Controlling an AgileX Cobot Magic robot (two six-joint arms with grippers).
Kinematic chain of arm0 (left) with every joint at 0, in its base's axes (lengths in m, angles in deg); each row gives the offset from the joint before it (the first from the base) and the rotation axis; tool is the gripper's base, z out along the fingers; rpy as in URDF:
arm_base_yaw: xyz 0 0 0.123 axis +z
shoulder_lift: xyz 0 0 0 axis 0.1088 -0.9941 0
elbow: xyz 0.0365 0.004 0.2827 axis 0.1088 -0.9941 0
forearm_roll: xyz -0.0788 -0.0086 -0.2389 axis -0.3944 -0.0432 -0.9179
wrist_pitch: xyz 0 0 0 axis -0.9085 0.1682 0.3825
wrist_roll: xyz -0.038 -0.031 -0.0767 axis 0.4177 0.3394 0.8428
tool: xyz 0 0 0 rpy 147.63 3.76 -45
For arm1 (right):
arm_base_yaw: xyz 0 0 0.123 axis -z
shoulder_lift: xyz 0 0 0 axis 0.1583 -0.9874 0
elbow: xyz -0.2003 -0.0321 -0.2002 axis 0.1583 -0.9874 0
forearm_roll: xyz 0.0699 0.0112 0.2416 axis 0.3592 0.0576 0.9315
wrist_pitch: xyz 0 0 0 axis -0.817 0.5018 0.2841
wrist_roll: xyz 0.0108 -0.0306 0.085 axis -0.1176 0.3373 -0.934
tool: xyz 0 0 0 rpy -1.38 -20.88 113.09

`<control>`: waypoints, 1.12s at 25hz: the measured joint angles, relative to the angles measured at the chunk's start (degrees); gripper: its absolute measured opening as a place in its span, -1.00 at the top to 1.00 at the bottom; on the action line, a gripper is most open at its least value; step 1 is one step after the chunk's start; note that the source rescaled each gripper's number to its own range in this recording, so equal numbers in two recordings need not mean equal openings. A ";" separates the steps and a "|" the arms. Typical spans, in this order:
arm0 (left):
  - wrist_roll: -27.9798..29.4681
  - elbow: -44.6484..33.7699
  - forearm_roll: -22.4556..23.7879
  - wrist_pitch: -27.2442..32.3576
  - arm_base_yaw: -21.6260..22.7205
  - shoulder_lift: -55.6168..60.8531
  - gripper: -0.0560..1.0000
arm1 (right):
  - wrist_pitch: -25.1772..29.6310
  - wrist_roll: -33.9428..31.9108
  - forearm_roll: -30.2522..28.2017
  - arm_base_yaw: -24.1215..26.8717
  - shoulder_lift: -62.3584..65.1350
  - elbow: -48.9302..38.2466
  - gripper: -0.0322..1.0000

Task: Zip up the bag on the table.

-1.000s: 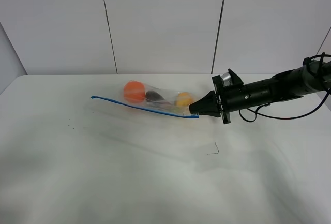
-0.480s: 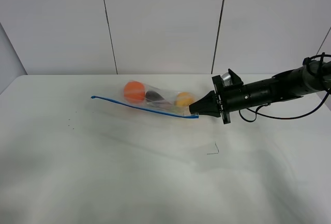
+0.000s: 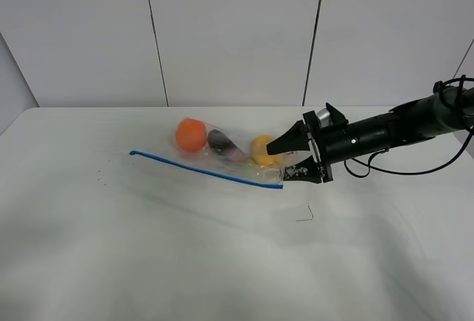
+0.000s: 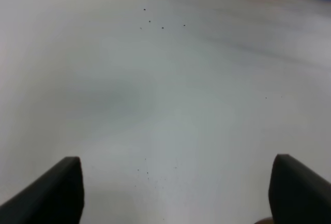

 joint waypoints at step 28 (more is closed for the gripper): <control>0.00 0.00 -0.05 0.00 0.00 0.00 -1.00 | 0.38 -38.74 -69.59 4.80 15.96 24.79 -1.00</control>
